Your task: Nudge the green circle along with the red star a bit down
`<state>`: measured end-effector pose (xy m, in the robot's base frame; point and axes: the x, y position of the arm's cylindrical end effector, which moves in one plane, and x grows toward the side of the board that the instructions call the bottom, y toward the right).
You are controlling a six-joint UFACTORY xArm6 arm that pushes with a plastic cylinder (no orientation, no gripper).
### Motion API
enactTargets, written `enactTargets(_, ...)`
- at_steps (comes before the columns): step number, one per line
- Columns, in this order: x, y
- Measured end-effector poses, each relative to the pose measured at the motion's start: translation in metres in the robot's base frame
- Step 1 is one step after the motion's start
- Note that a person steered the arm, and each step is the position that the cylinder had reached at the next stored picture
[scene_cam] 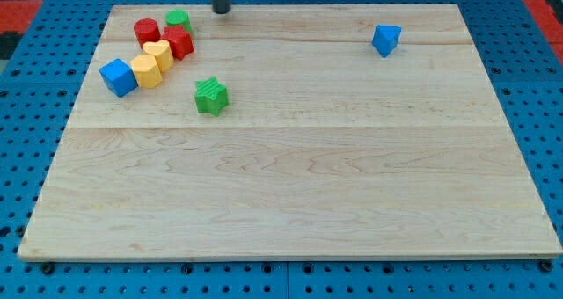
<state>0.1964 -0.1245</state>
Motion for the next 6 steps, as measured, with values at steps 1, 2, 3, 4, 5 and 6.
enactTargets(1, 0.0, -0.045)
enactTargets(2, 0.0, -0.068)
enactTargets(3, 0.002, -0.068)
enactTargets(4, 0.01, -0.068)
enactTargets(5, 0.021, -0.068)
enactTargets(6, 0.039, -0.04)
